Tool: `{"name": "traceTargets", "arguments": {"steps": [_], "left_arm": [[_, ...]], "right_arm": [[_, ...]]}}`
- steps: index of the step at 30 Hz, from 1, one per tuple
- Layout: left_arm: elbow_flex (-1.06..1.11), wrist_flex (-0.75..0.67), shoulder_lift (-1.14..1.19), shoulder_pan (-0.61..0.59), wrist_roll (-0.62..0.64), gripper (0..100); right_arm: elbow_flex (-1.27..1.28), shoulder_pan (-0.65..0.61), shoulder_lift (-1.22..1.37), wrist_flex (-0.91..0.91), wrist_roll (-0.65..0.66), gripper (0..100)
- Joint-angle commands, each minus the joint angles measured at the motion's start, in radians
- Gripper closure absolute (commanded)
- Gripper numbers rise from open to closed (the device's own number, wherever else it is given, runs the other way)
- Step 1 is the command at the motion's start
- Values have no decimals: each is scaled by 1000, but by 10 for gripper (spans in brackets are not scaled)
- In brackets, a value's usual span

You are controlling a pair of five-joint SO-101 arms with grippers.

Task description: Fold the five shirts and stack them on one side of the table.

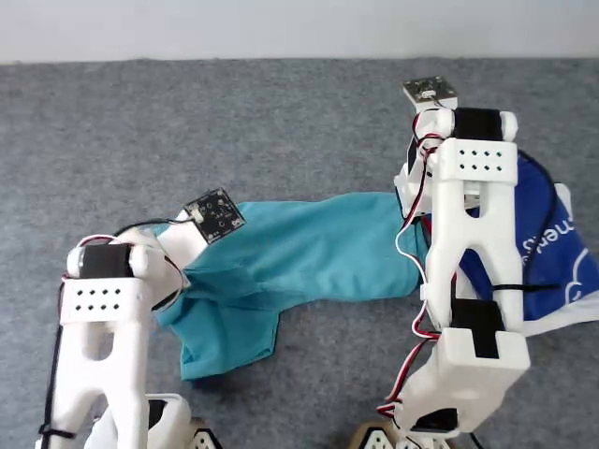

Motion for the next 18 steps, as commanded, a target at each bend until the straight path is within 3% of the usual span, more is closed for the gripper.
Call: {"name": "traceTargets", "arguments": {"steps": [1,6,11,18], "left_arm": [[-21,-86,-21,-9,55,987],[-157,-149,-18,0,247,987],[-291,-147,-20,-8,269,987],[-366,-155,-20,-9,269,987]], "right_arm": [[-5,-8,-61,41,2,742],[-5,-8,-61,41,-20,742],[20,-50,-61,41,-15,742],[201,-255,-58,31,89,742]]}}
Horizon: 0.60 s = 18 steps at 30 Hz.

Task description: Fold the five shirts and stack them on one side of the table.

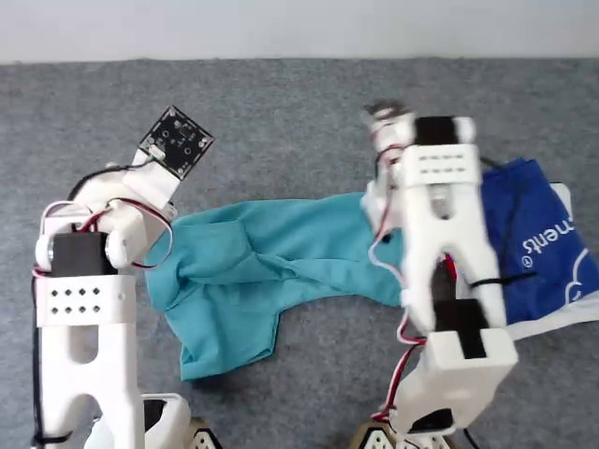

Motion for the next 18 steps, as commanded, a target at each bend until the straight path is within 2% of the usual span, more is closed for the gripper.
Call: {"name": "traceTargets", "arguments": {"steps": [1,4,9,14,18], "left_arm": [[-54,-17,-20,-5,12,987],[-13,3,-20,9,12,987],[104,14,-20,6,11,985],[202,0,-15,6,9,985],[229,-6,-14,8,9,985]], "right_arm": [[68,-105,-54,31,54,742],[161,-165,-51,25,69,741],[311,-163,-59,-24,71,739],[331,-73,-61,5,74,734],[359,-21,-58,2,77,688]]}}
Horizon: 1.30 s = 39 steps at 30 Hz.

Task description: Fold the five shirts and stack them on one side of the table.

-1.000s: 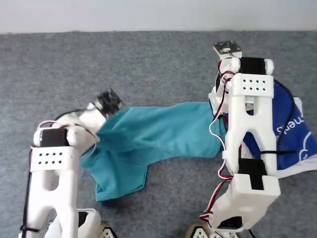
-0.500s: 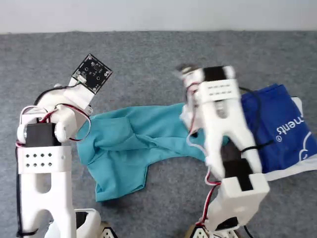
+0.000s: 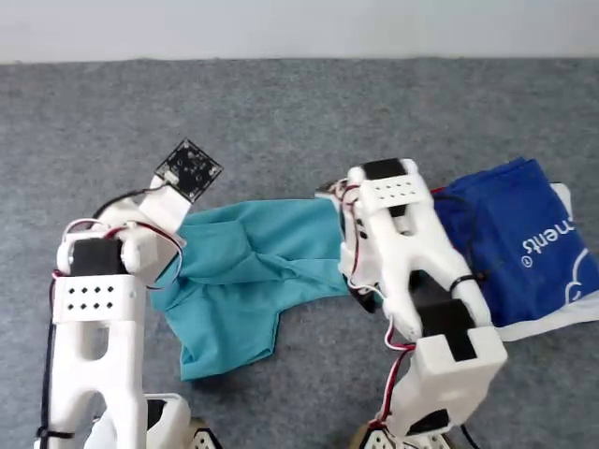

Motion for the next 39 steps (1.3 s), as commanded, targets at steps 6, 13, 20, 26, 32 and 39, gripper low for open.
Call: {"name": "traceTargets", "arguments": {"steps": [6,13,20,26,32,39], "left_arm": [[2,-8,-18,8,9,985],[2,-8,-14,14,9,985],[4,-8,-12,15,9,985],[4,-6,-12,15,9,985],[25,-8,-15,15,9,985],[125,-15,-12,8,9,985]], "right_arm": [[153,38,-50,-150,21,685],[210,36,-48,-271,21,749],[235,36,-48,-475,-71,841],[236,42,-48,-503,-86,886],[206,42,-61,-473,-86,995],[46,36,-150,-271,-78,989]]}}
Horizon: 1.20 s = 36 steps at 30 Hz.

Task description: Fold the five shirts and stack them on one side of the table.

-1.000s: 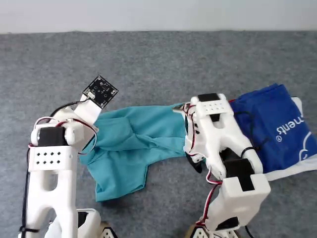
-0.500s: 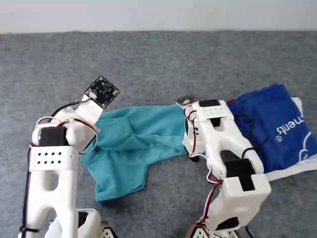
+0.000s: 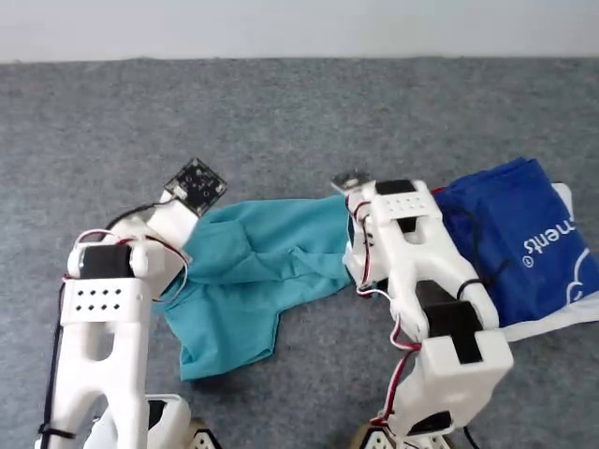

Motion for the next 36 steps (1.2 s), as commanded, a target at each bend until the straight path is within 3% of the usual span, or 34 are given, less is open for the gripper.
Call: {"name": "traceTargets", "arguments": {"steps": [1,10,16,22,29,33,36], "left_arm": [[12,-17,-12,-3,9,985],[110,-259,-11,-129,54,985],[234,-393,-11,-141,68,979],[205,-390,-11,-144,109,865],[56,-379,29,-146,143,837],[-125,-275,236,-146,215,839],[-295,-117,417,-138,221,841]], "right_arm": [[-110,2,-133,104,-2,989],[-169,8,-392,222,46,989],[-167,2,-426,222,46,989],[-167,2,-426,222,46,989],[-167,2,-426,219,46,989],[-167,4,-426,219,46,989],[-167,8,-426,220,46,989]]}}
